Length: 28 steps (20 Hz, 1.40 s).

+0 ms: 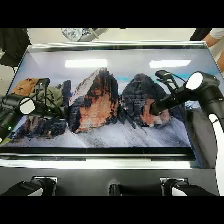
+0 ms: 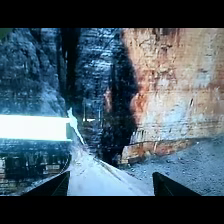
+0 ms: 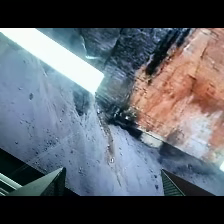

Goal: Fold the shirts.

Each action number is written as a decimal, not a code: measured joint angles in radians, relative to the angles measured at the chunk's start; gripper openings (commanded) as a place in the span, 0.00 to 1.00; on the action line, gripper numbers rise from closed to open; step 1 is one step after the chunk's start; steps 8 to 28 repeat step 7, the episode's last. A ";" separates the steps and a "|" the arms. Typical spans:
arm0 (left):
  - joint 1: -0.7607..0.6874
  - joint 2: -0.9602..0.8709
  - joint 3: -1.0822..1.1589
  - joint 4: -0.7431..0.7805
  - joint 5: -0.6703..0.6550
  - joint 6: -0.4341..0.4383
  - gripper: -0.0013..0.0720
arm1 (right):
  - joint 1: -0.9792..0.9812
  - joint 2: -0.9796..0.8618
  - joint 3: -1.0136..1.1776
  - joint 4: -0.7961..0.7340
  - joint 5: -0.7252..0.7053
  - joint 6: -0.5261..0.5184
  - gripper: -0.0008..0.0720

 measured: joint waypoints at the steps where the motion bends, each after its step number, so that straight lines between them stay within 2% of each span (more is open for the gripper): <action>1: 0.000 0.003 -0.003 0.000 0.006 -0.001 0.85 | 0.003 0.000 -0.002 0.000 -0.002 0.000 0.96; 28: 0.000 0.008 -0.010 -0.001 0.017 -0.006 0.85 | 0.009 0.000 -0.007 -0.005 -0.006 0.000 0.96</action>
